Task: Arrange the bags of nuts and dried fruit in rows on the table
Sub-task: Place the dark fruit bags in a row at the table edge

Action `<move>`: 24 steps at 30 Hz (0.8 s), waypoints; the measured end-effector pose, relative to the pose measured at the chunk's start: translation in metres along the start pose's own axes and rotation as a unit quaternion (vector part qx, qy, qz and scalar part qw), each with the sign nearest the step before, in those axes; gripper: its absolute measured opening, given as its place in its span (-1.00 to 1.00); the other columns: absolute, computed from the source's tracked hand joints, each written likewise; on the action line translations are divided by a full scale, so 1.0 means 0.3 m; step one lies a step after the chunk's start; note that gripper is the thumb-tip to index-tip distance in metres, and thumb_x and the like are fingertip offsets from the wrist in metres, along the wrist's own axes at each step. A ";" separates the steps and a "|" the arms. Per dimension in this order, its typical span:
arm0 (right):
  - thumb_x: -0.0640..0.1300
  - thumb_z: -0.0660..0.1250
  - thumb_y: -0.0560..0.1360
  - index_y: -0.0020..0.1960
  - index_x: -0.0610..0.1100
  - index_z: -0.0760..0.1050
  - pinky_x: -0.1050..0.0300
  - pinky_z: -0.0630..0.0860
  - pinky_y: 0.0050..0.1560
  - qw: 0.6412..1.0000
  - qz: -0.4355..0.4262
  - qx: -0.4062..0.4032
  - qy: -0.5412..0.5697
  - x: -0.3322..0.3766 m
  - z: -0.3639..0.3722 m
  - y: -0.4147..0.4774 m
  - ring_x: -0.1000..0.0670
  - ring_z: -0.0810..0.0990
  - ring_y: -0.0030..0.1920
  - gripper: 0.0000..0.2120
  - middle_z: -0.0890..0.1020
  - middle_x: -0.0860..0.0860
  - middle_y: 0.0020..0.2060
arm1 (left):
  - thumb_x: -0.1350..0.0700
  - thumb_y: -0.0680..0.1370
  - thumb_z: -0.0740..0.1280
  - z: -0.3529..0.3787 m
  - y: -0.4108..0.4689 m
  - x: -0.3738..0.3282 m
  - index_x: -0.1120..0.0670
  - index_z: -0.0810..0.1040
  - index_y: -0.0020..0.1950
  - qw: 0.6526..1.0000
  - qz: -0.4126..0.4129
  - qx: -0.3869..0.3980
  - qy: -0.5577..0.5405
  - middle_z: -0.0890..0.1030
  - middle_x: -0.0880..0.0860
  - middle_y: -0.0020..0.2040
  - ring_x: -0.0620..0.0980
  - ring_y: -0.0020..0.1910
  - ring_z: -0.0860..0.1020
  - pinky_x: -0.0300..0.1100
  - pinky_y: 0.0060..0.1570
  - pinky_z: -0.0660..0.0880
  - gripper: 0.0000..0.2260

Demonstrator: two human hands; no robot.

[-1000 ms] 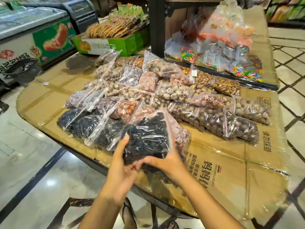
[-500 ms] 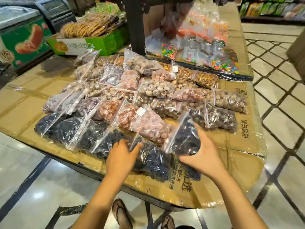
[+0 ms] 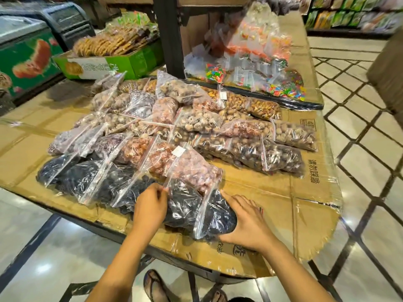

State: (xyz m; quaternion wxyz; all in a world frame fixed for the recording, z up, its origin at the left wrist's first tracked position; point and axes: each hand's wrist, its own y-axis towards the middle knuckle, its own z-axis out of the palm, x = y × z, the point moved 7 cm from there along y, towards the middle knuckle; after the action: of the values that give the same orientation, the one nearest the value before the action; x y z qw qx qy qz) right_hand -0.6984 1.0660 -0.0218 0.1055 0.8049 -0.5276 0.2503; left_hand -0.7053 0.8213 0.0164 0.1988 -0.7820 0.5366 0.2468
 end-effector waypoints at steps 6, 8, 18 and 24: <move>0.47 0.34 0.22 0.52 0.19 -0.22 0.10 0.14 0.37 0.999 0.003 0.047 -0.013 0.042 0.038 0.028 0.07 0.21 0.36 0.10 0.26 0.09 0.36 | 0.08 0.60 0.29 -0.030 0.040 0.016 0.16 0.57 -0.08 0.999 -0.002 0.027 0.026 0.57 0.03 -0.36 -0.02 -0.42 0.49 -0.13 -0.44 0.38 -0.83; 0.50 0.34 0.18 0.51 0.21 -0.26 0.09 0.14 0.39 0.998 0.010 0.066 -0.011 0.039 0.037 0.026 0.05 0.20 0.38 0.14 0.23 0.09 0.40 | 0.06 0.57 0.32 -0.044 0.051 0.010 0.12 0.58 -0.11 0.999 0.007 0.028 0.043 0.59 0.01 -0.33 -0.03 -0.36 0.53 -0.08 -0.34 0.49 -0.85; 0.68 0.09 0.04 0.50 0.24 -0.08 -0.03 0.09 0.47 0.995 0.076 0.058 0.038 0.032 0.042 0.029 0.16 0.15 0.35 0.13 0.21 0.20 0.41 | 0.02 0.56 0.33 -0.097 0.127 -0.040 0.10 0.54 0.04 0.997 0.059 -0.011 -0.054 0.60 -0.05 -0.24 -0.13 -0.29 0.56 -0.27 -0.39 0.38 -0.83; 0.66 0.06 0.16 0.31 0.40 0.17 -0.19 0.33 0.37 0.952 0.178 -0.051 0.244 -0.010 -0.049 0.124 0.01 0.31 0.40 -0.22 0.34 0.17 0.39 | -0.14 0.53 0.28 -0.099 0.329 -0.061 0.16 0.45 0.29 0.993 0.107 0.006 -0.045 0.58 0.06 0.12 -0.03 -0.05 0.58 0.00 0.04 0.56 -0.54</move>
State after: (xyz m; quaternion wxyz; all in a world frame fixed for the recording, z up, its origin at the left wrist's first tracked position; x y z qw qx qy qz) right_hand -0.7372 1.0591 -0.0141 0.2251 0.6059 -0.6327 0.4264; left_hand -0.7984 0.7836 0.0467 0.2000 -0.7071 0.6089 0.2986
